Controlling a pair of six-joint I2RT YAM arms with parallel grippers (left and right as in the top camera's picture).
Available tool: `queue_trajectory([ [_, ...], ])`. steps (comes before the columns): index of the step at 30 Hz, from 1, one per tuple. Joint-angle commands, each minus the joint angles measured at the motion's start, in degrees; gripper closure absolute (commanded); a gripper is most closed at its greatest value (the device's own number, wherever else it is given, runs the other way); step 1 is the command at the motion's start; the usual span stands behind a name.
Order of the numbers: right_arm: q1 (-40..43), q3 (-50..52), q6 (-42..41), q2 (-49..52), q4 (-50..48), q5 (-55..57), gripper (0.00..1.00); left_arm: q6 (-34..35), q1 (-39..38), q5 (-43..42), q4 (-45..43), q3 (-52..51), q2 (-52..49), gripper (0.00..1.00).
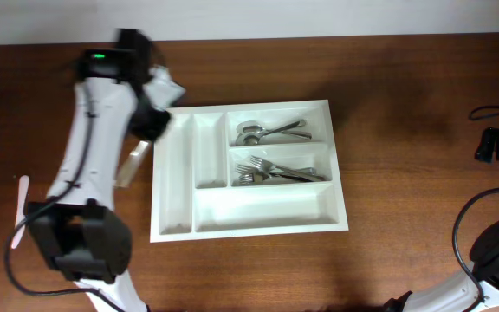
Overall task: Pack container
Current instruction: 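Lift the tongs and carry them right over the tray's bottom compartment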
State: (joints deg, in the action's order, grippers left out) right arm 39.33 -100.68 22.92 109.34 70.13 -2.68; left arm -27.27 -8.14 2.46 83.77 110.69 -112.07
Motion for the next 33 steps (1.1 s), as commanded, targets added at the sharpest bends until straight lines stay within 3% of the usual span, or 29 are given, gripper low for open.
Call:
queue_trajectory([
  [1,0.07,0.2,-0.04,-0.13,-0.15,-0.31,0.01,-2.05,-5.57,-4.85,2.16,0.9,0.44,0.98],
  [9,0.07,0.2,-0.04,-0.13,-0.15,-0.31,0.01,-5.84,-19.19,-9.35,6.16,0.9,0.42,0.98],
  [18,0.07,0.2,-0.04,-0.13,-0.15,-0.31,0.02,-10.19,-31.47,-10.16,2.1,0.87,-0.46,0.97],
  [23,0.07,0.2,-0.04,-0.13,-0.15,-0.31,0.01,-14.47,-34.47,-8.96,0.15,0.72,-2.25,0.91],
  [28,0.07,0.2,-0.04,-0.13,-0.15,-0.31,0.01,-17.35,-34.84,-2.47,-1.44,0.72,-4.13,0.9],
  [33,0.07,0.2,-0.04,-0.13,-0.15,-0.31,0.01,-19.43,-34.84,-1.6,-3.54,0.66,-6.01,0.91],
])
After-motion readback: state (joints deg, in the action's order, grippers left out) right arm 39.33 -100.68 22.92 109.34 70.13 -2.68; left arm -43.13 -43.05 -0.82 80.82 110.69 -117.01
